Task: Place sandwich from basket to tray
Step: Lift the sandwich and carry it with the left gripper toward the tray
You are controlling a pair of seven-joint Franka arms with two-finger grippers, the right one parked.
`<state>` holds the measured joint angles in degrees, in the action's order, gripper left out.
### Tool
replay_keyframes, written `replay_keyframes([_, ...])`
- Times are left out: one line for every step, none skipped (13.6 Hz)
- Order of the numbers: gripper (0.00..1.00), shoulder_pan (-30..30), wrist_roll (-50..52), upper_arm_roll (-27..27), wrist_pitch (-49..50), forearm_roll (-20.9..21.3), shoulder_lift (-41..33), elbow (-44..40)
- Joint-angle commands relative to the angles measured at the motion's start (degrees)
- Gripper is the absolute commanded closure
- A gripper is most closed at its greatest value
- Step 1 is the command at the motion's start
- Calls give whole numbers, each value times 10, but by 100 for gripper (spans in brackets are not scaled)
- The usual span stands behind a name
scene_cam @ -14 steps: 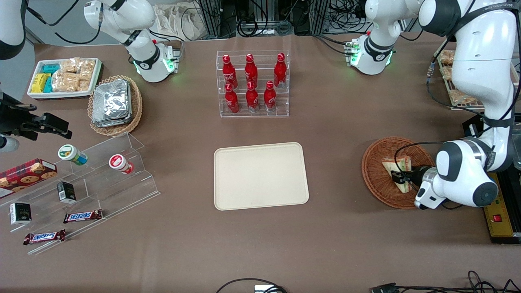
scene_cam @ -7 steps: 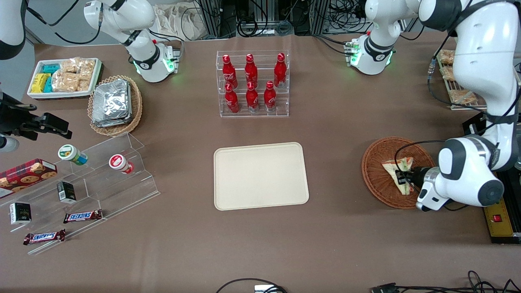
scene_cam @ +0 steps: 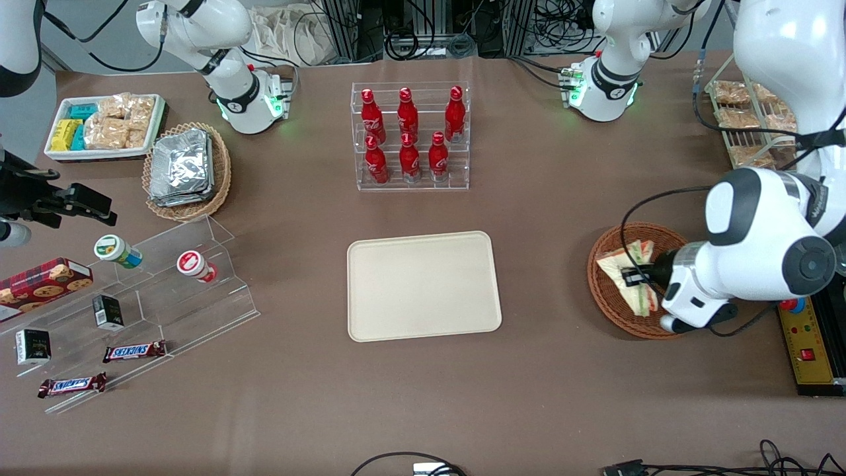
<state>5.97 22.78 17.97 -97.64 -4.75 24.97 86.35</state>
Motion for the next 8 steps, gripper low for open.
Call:
replay_keyframes([90,-40,45,24,21,2,17,-42])
replay_keyframes([90,-74,49,22,21,6,23,-44])
replay_keyframes([90,-97,49,22,19,18,28,-49])
replay_keyframes([90,-116,50,22,21,40,40,-61])
replay_keyframes([90,-139,51,23,23,57,52,-73])
replay_keyframes([91,-154,51,23,26,57,69,-89])
replay_keyframes([91,-169,51,23,32,55,89,-108])
replay_keyframes([91,-186,51,23,34,55,107,-123])
